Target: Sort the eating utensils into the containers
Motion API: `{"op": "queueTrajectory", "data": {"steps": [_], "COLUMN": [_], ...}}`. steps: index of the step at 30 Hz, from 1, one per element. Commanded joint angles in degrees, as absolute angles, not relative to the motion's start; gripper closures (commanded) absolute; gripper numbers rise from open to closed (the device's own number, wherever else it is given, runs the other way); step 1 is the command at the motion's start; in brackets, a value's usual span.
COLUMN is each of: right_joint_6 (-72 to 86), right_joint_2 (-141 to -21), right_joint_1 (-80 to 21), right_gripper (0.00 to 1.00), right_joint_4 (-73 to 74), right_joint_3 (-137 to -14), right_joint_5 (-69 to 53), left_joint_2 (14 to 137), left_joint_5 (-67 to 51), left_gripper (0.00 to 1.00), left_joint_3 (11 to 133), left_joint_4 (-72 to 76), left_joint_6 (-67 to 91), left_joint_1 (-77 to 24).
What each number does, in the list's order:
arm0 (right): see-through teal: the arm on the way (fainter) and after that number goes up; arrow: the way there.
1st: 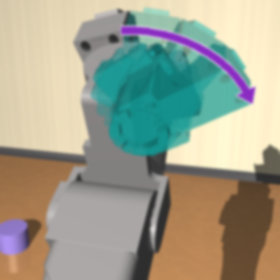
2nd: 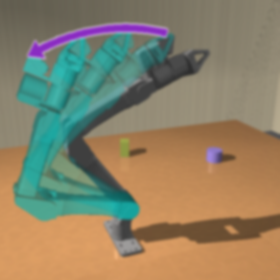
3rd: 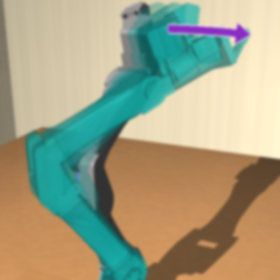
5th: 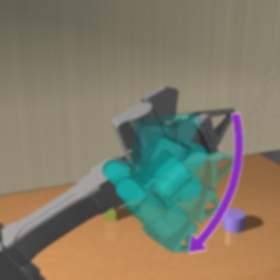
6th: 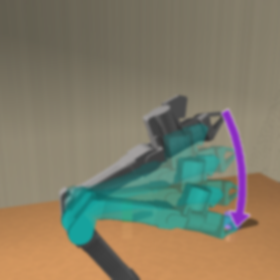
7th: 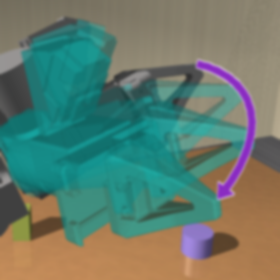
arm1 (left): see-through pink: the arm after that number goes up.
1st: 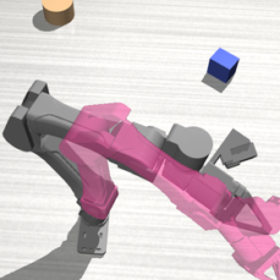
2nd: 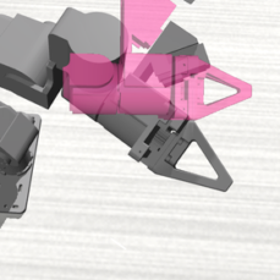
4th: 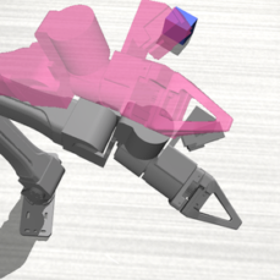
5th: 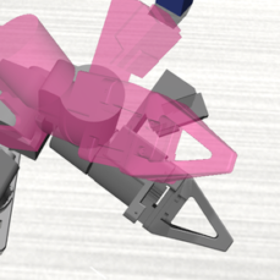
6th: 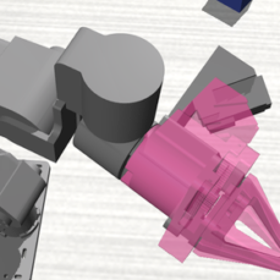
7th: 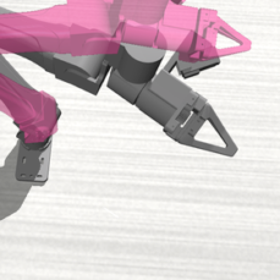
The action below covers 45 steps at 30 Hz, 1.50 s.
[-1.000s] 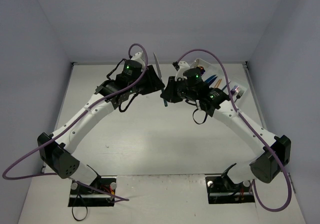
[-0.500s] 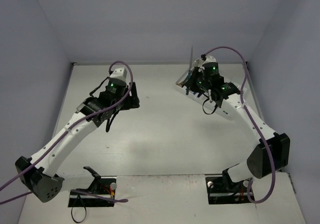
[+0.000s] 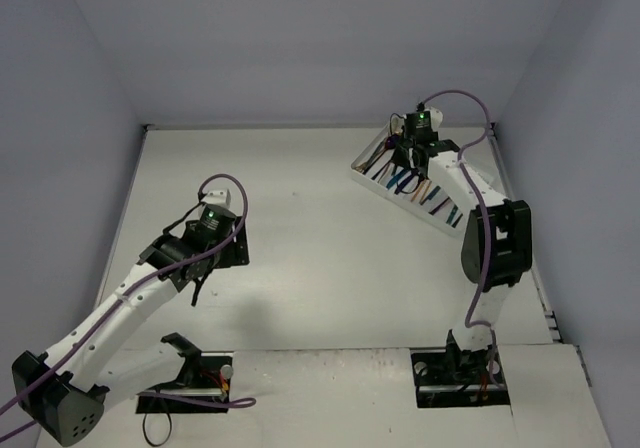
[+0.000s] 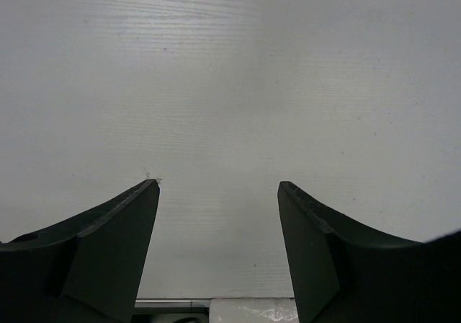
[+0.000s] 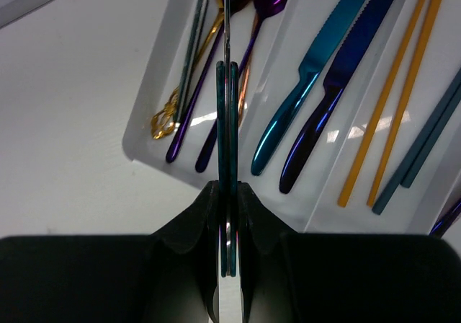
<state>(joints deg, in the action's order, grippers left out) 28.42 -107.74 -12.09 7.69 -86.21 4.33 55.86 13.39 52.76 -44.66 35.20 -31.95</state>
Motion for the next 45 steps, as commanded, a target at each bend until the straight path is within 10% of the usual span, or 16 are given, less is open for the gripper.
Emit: {"op": "queueTrajectory", "data": {"steps": [1,11,23,39,45], "right_joint_6": [30.49,30.97,27.74,10.79,9.19], "right_joint_2": [-112.49,-120.51,-113.89,-64.34,-48.37], "right_joint_1": [-10.38,-9.7,-9.36,-8.17,-8.2], "right_gripper": [1.0,0.97,0.41,0.01,0.0], "right_joint_4": [4.83,4.57,4.75,6.72,10.6], "right_joint_3": [-91.93,-94.02,-92.9,-72.98,-67.06], "right_joint_5": [9.05,9.81,9.68,15.4,17.54], "left_joint_2": [53.18,53.17,54.32,49.65,46.98], "left_joint_5": [13.27,11.83,10.53,23.25,28.94], "left_gripper": [0.36,0.36,0.36,0.35,0.29], "left_joint_3": [54.32,56.58,60.11,72.67,74.56], "left_joint_4": [-44.73,-45.92,-45.97,-45.97,-45.88], "left_joint_6": [36.3,34.89,34.7,26.3,23.36], "left_joint_1": [-31.38,-30.67,-30.59,-30.07,-29.88]}}
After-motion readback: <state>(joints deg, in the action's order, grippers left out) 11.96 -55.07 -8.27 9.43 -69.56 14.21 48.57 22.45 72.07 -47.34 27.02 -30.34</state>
